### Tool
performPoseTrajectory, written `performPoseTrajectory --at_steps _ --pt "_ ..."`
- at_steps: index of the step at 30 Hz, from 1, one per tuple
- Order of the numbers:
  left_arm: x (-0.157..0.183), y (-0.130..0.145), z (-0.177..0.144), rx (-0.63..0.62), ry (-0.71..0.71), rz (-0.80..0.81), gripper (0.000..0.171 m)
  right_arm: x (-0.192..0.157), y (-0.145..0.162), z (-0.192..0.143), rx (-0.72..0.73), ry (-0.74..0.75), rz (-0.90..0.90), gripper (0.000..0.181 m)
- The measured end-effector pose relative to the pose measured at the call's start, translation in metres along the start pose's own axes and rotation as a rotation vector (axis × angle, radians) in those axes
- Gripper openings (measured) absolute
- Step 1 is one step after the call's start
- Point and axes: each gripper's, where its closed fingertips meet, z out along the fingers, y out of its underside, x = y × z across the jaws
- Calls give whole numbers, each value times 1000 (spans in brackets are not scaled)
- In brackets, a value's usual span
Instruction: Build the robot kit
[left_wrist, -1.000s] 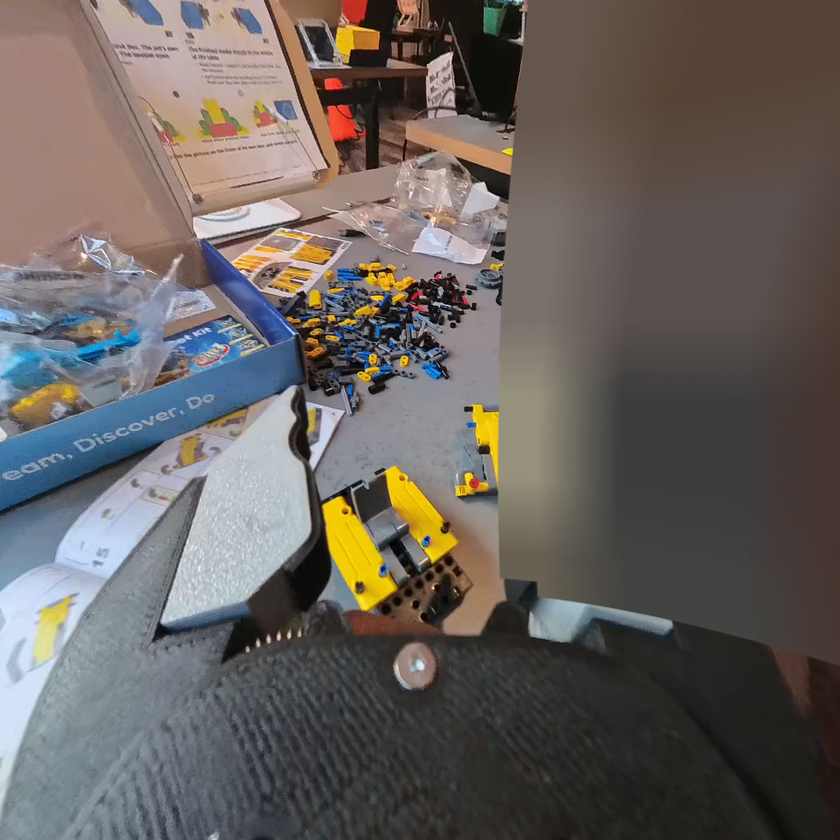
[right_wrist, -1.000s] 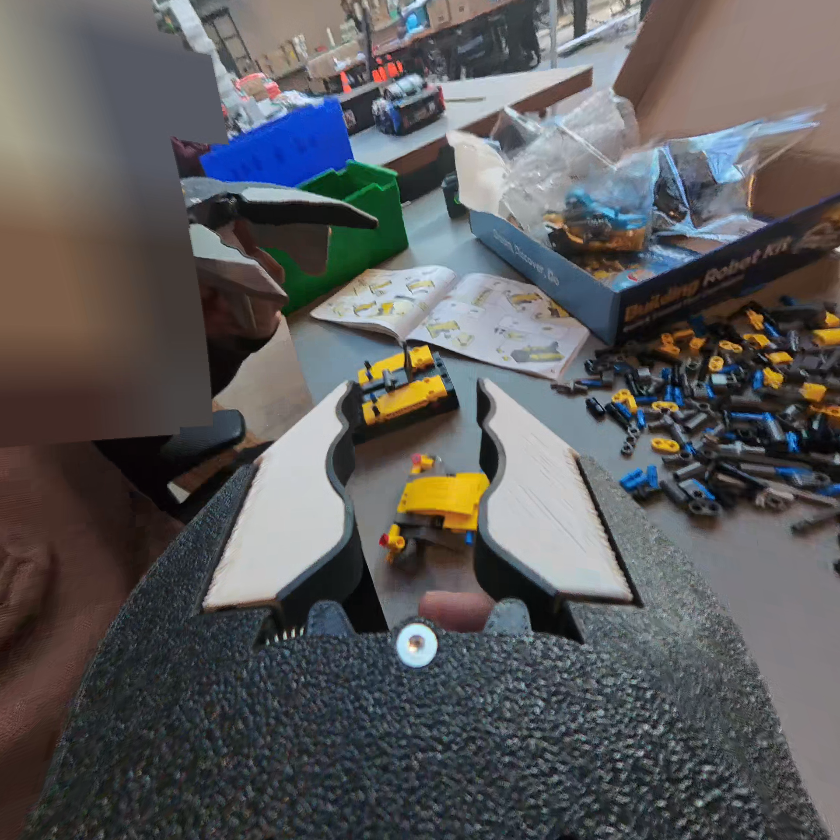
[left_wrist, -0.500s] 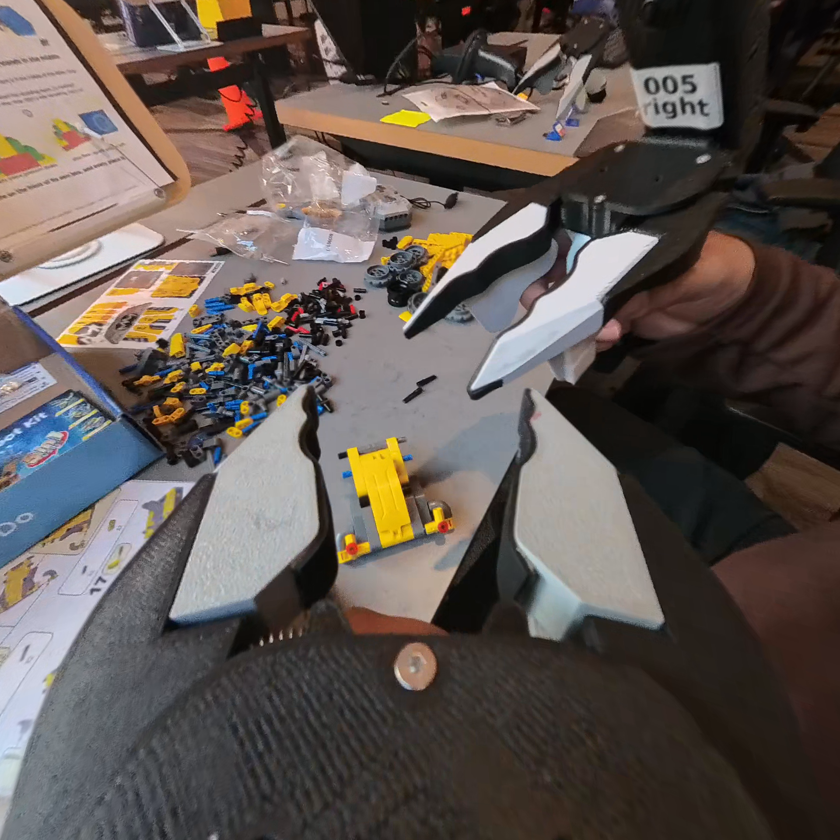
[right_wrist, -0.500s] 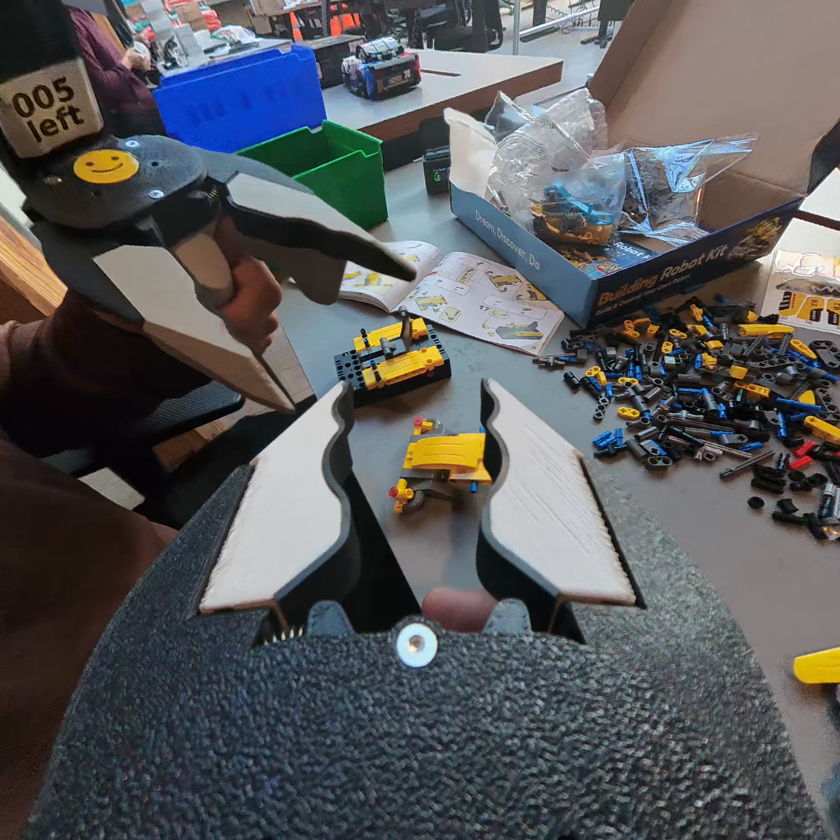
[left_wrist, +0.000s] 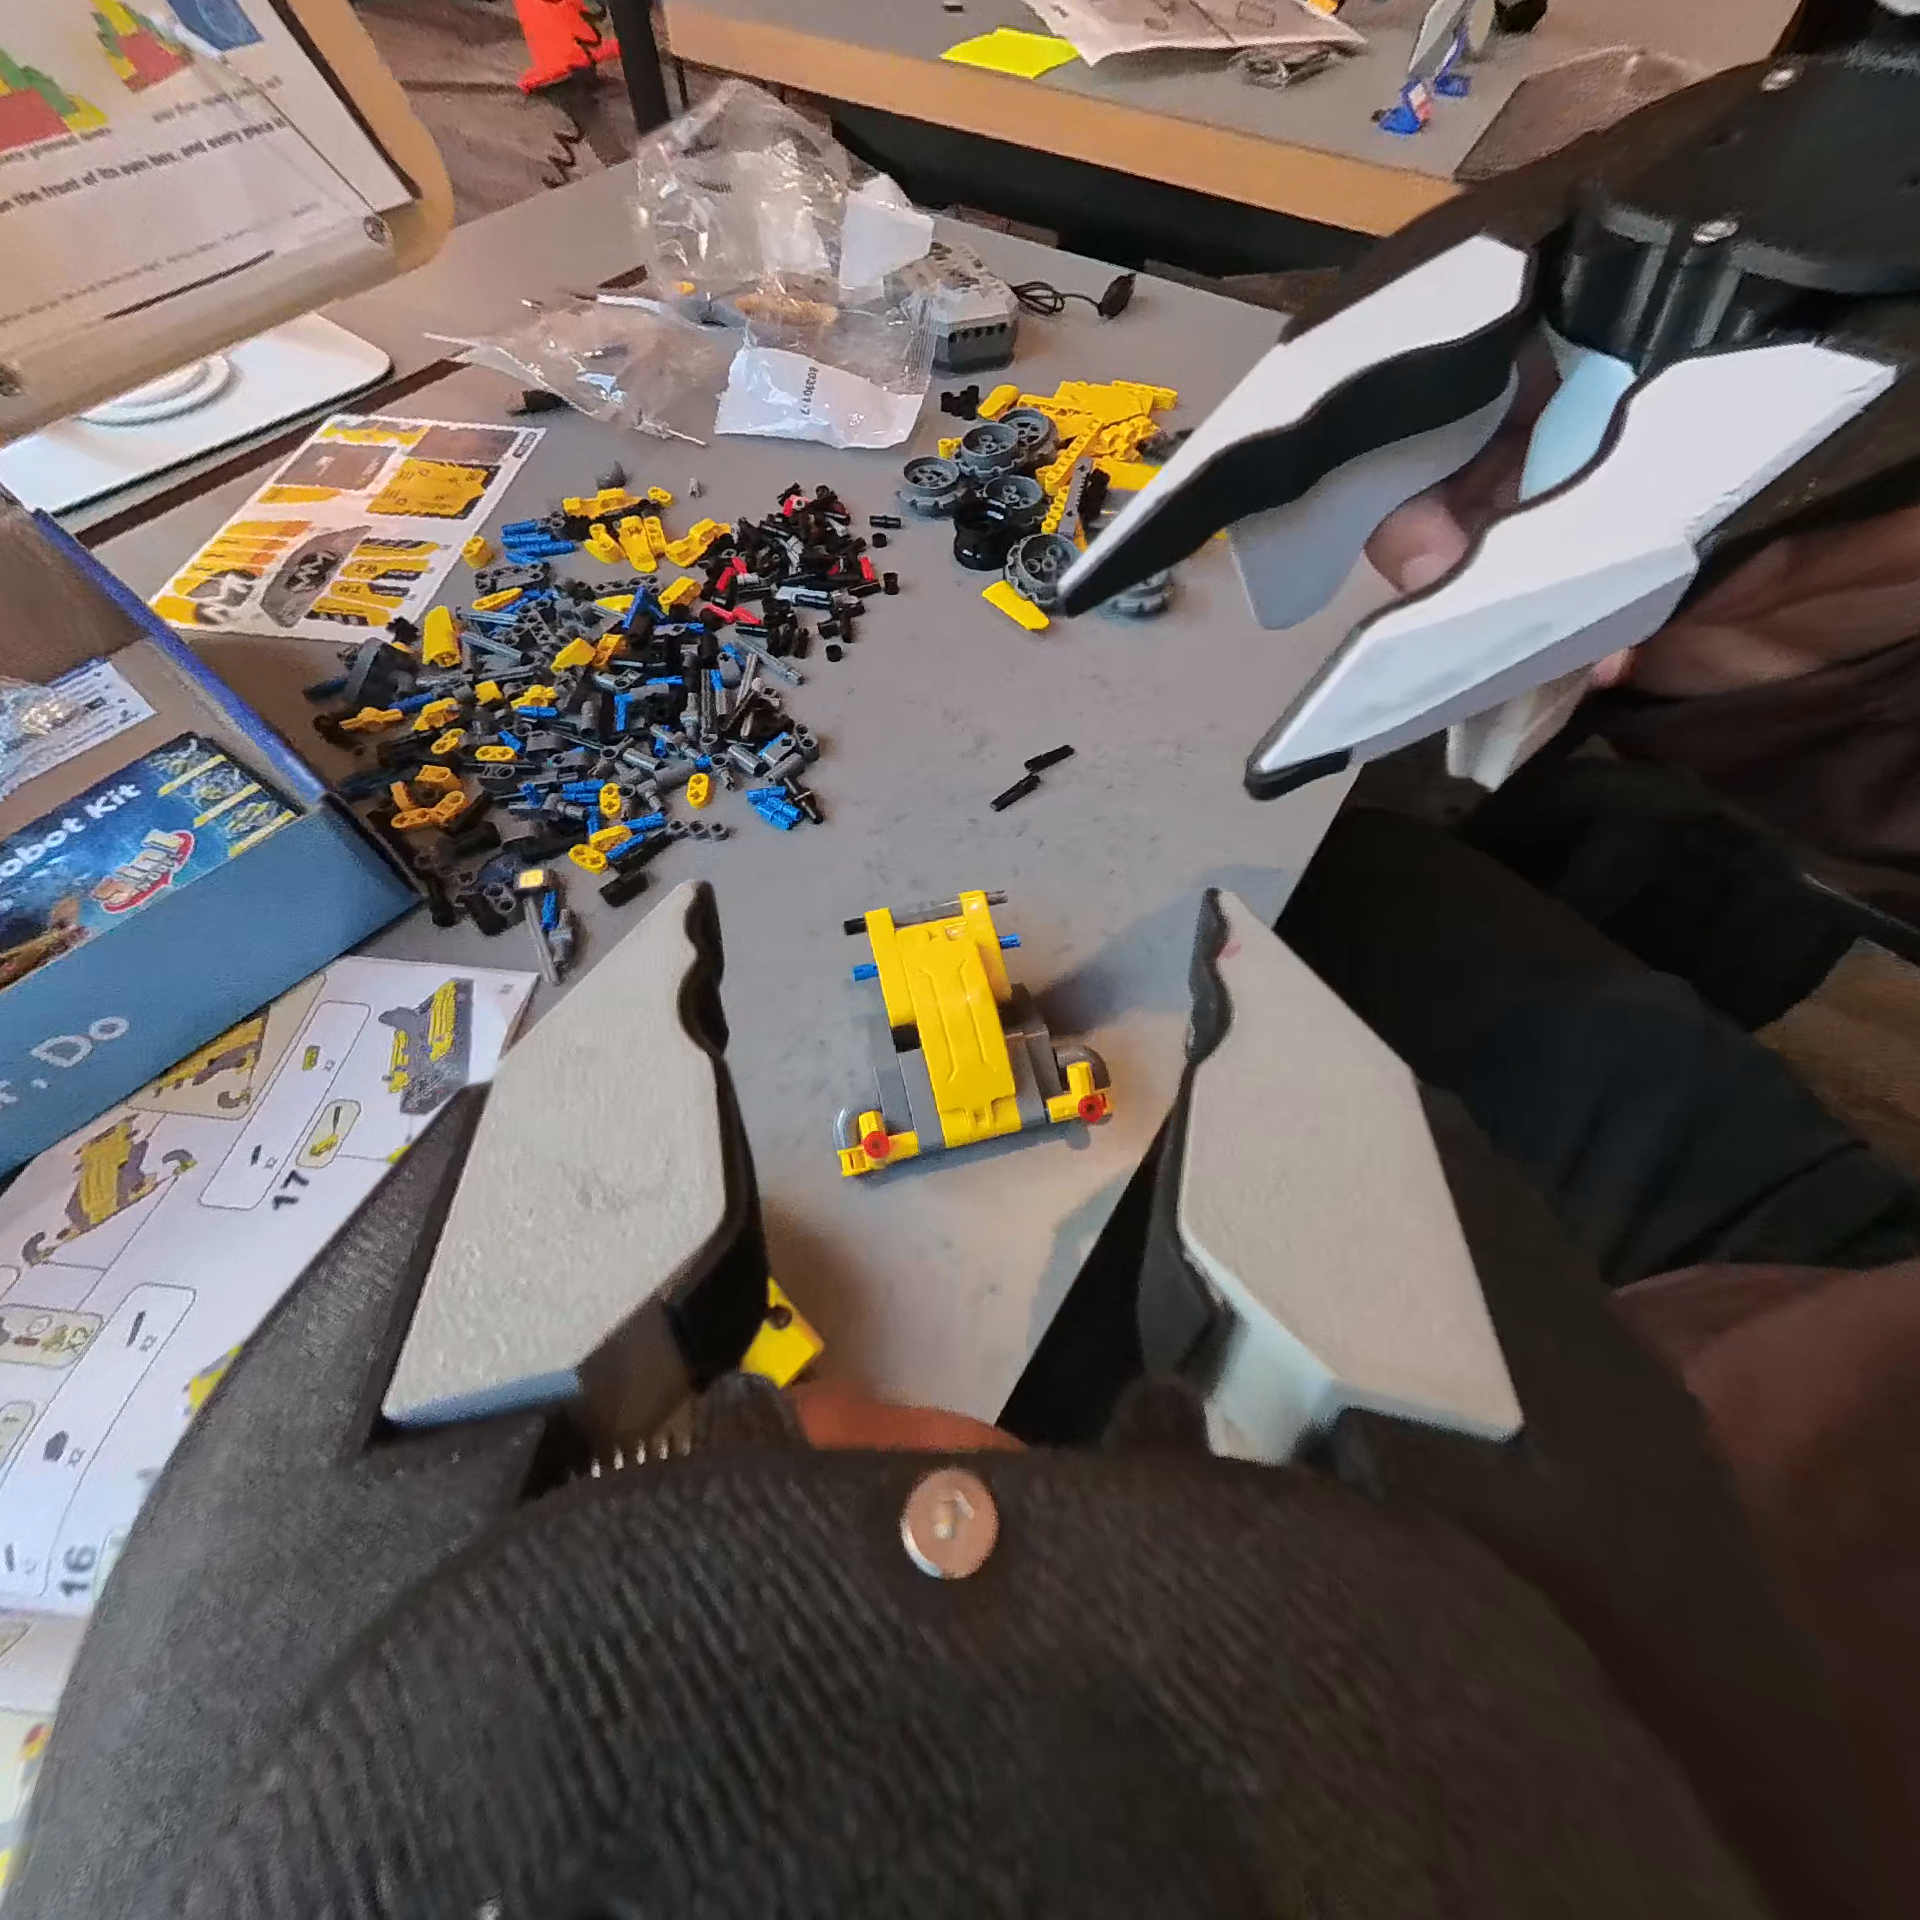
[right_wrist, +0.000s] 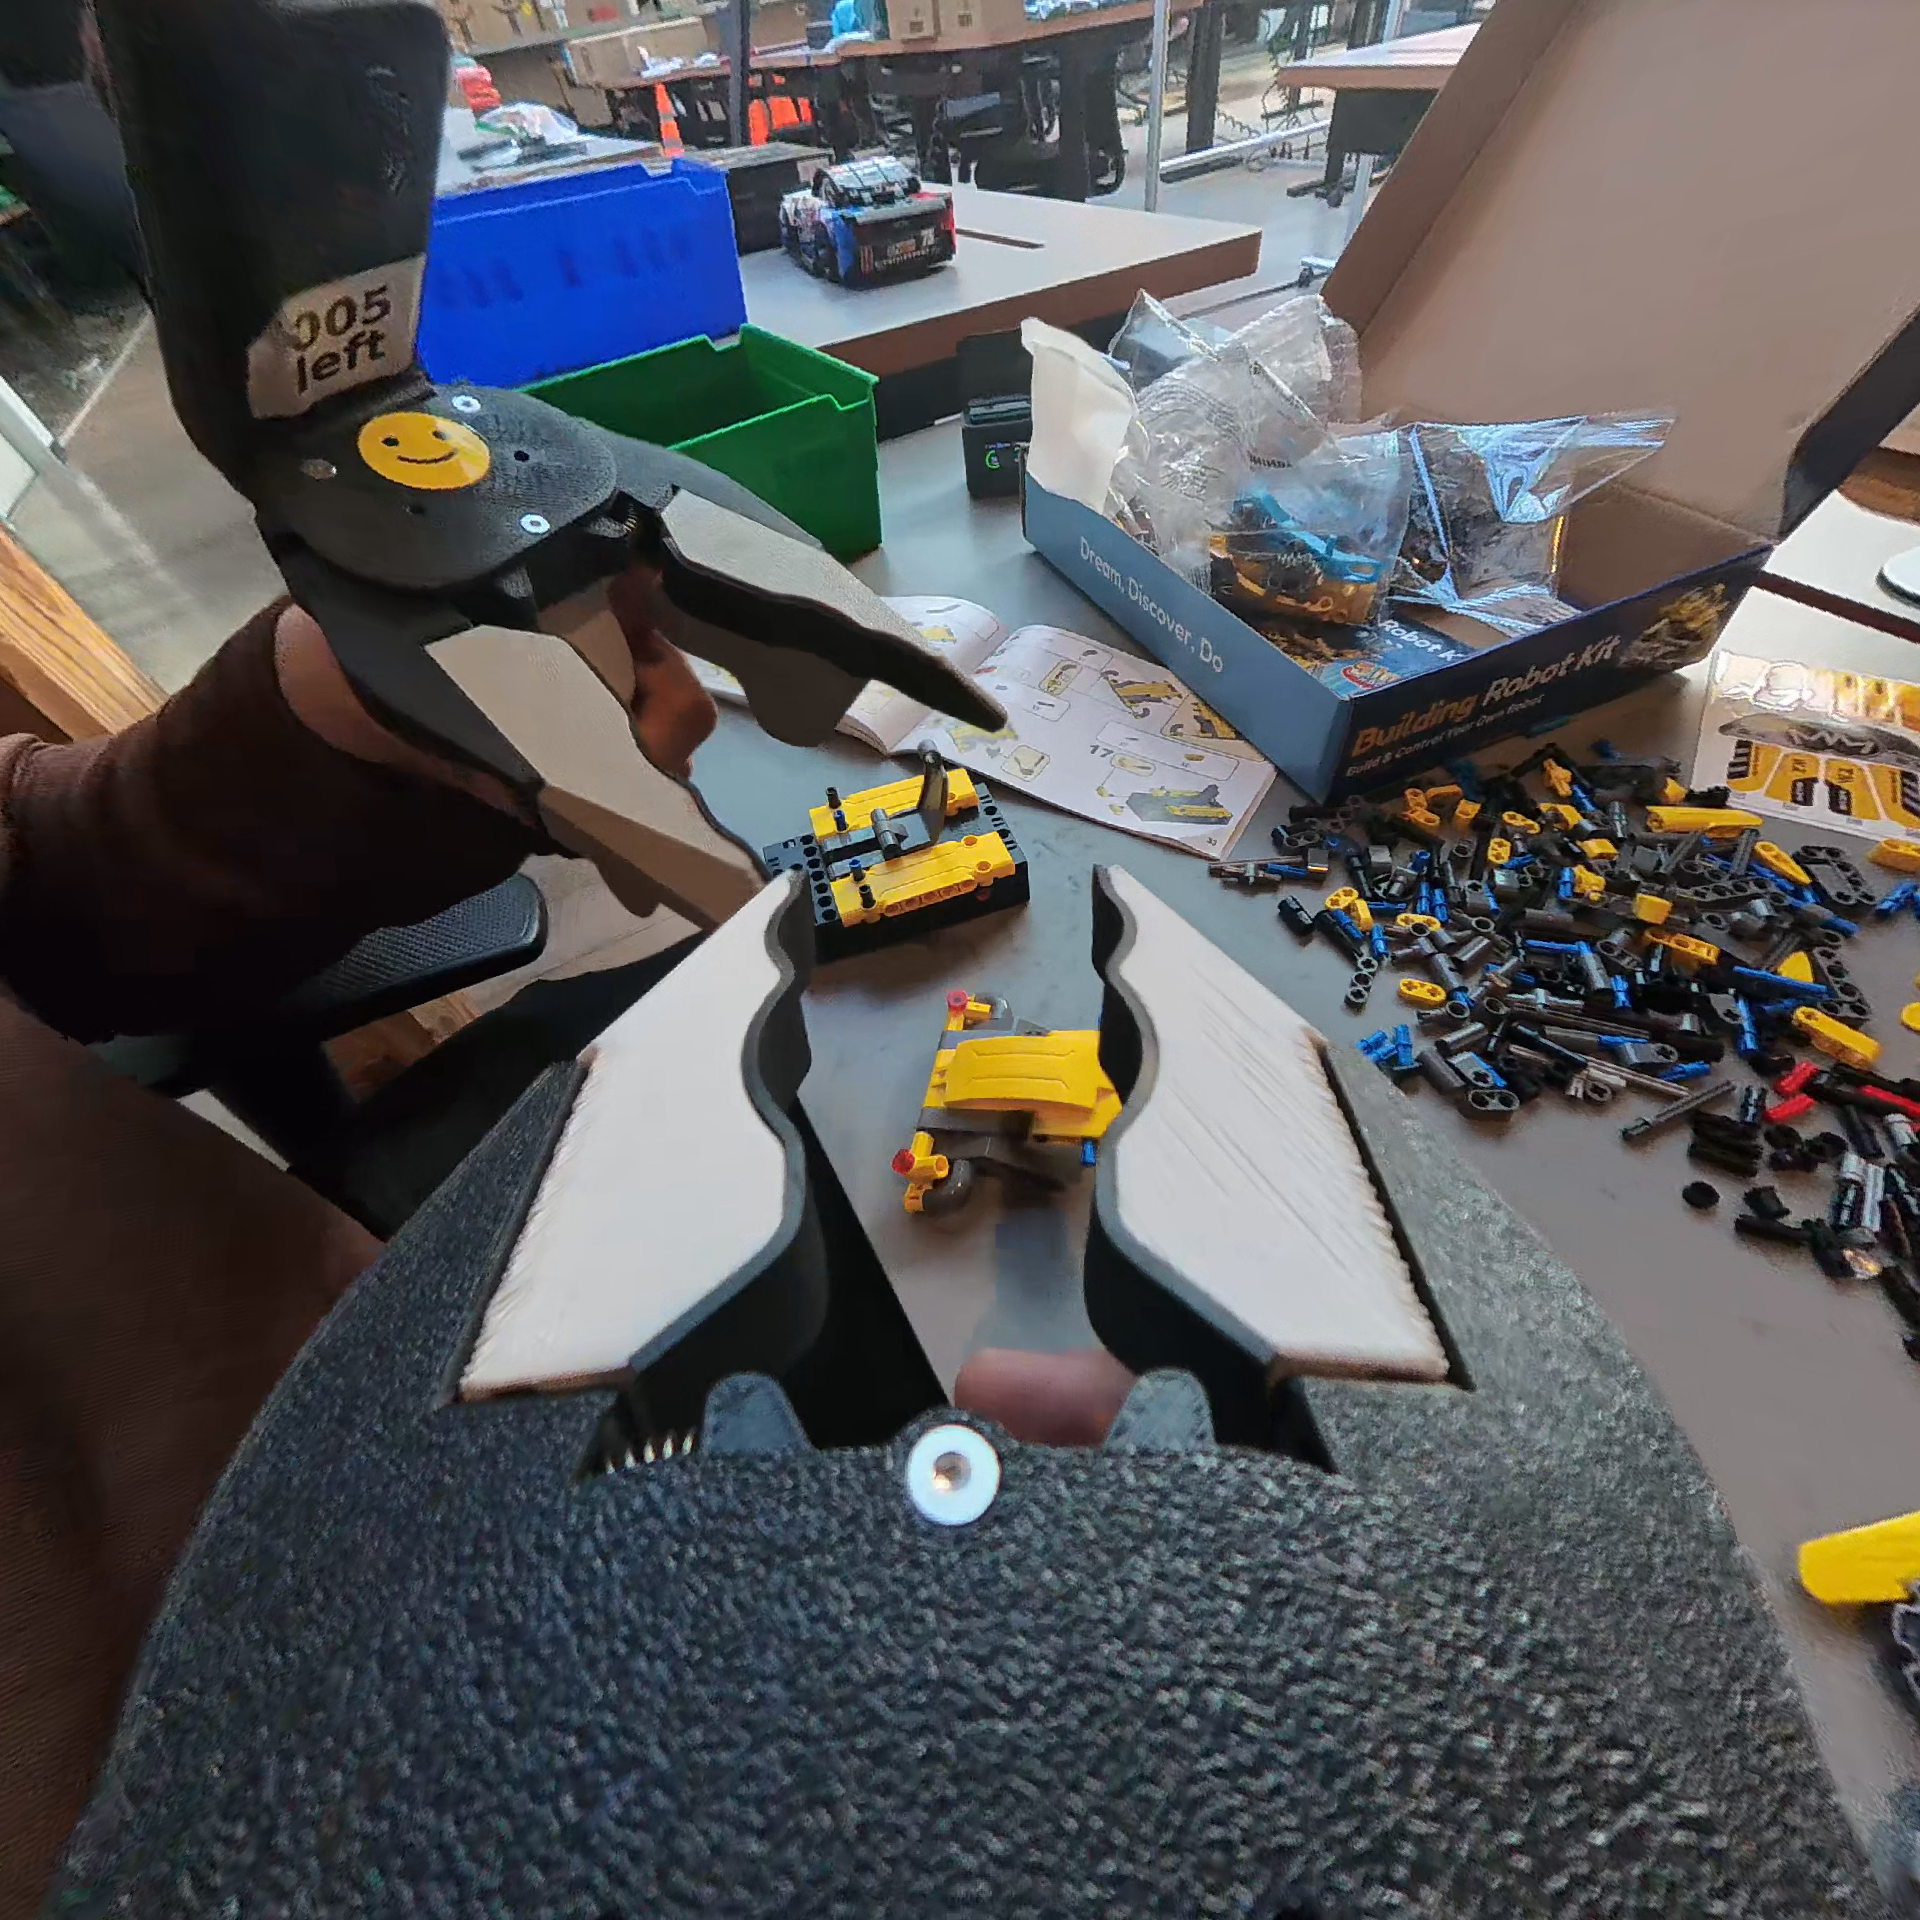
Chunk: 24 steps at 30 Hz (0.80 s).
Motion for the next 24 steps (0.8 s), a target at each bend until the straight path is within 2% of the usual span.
performPoseTrajectory --at_steps 6,10,13,18,21,24 --pt "-21 6 -17 2 -78 -2 84 -10 0 20 -16 -42 -55 50" --pt "-34 13 -25 -9 -126 -24 84 -7 -2 21 -23 -45 -88 49" --pt "-46 21 -30 -26 -155 -62 86 8 -3 14 -28 -18 -95 50" --pt "-65 24 -48 -11 -216 -113 85 41 -27 -19 69 19 -13 45" --pt "-57 25 -49 -17 -202 -119 85 51 -31 -31 83 34 16 45" --pt "-50 25 -46 -41 -216 -62 85 50 -31 -33 76 37 5 46"
